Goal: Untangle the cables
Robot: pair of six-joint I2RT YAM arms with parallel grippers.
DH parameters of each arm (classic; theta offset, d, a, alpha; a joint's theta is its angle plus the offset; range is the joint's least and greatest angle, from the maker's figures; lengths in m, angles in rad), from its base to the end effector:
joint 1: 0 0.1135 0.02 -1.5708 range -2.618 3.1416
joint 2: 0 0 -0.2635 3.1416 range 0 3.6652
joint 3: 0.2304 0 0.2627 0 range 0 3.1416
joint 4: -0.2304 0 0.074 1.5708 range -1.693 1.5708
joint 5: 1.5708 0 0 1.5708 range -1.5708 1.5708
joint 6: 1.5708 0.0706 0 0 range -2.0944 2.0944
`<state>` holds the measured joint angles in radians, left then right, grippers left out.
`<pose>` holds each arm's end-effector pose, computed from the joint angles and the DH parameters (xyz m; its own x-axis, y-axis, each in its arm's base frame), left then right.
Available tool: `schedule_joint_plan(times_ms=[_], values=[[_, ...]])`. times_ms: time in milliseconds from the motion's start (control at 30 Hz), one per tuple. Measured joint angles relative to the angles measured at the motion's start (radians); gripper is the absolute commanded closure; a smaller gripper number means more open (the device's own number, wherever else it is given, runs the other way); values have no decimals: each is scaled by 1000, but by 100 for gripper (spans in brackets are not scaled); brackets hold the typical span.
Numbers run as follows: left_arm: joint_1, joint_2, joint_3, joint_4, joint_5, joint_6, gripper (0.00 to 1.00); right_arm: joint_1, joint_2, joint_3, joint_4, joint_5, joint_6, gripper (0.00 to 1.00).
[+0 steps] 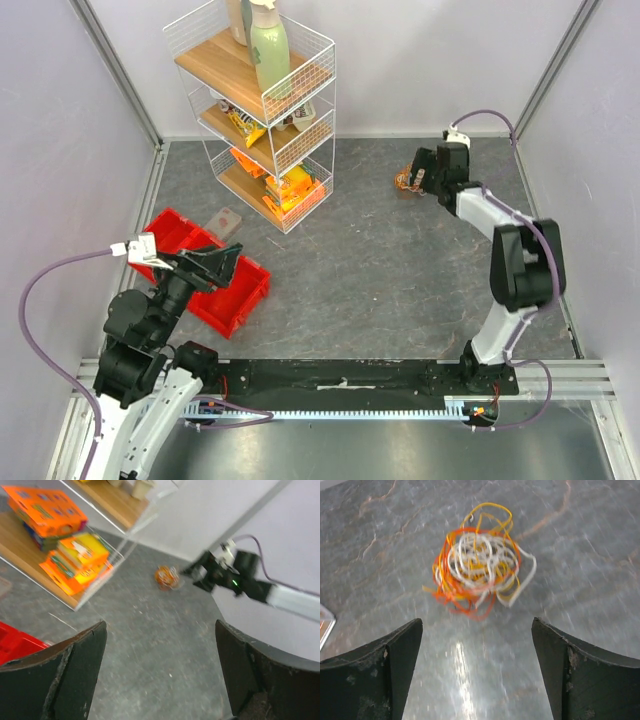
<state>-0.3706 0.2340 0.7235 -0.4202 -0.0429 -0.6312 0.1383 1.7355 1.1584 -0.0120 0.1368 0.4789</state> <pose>0.0993 -0.0353 0.3578 -0.1379 -0.5789 -0.8036 0.2980 0.7495 -0.5911 0.4272 0.0497 0.2042 -0.4996 0.3914 -0.7728 0.2321 0.9200 0.3159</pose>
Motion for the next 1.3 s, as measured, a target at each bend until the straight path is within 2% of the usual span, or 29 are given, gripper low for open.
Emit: schedule_joint_plan(times_ms=[100, 167, 267, 333, 367, 433, 600, 800, 867, 933, 1033, 1133, 1200, 1300], values=[[0, -7, -16, -24, 101, -24, 14, -8, 165, 156, 4, -29, -8, 13], [0, 2, -24, -44, 172, -29, 17, -8, 274, 262, -7, -45, -16, 26], [0, 43, -24, -78, 260, -31, 24, -6, 372, 349, -50, -57, -34, 57], [0, 84, -21, -101, 309, -31, 25, -5, 400, 369, -85, -76, -40, 90], [0, 98, -21, -109, 322, -31, 25, -5, 401, 365, -95, -85, -44, 98], [0, 133, -21, -124, 364, -31, 27, -1, 376, 323, -82, -97, -38, 99], [0, 192, -52, -89, 460, -39, 31, 78, 93, -53, -47, -101, -14, 100], [-4, 253, -179, 35, 575, -109, 31, 375, -376, -515, 33, -219, 54, 97], [-17, 279, -206, 70, 592, -129, 31, 417, -491, -621, 42, -255, 69, 89], [-52, 312, -224, 105, 594, -143, 42, 430, -621, -734, 39, -294, 85, 73], [-144, 389, -225, 142, 566, -149, 49, 427, -725, -793, 3, -322, 92, 61], [-269, 512, -201, 144, 498, -149, 48, 427, -763, -791, -35, -333, 78, 64], [-359, 605, -166, 147, 447, -149, 45, 427, -782, -789, -56, -343, 63, 71], [-472, 732, -117, 165, 378, -149, 37, 427, -784, -784, -71, -359, 42, 71]])
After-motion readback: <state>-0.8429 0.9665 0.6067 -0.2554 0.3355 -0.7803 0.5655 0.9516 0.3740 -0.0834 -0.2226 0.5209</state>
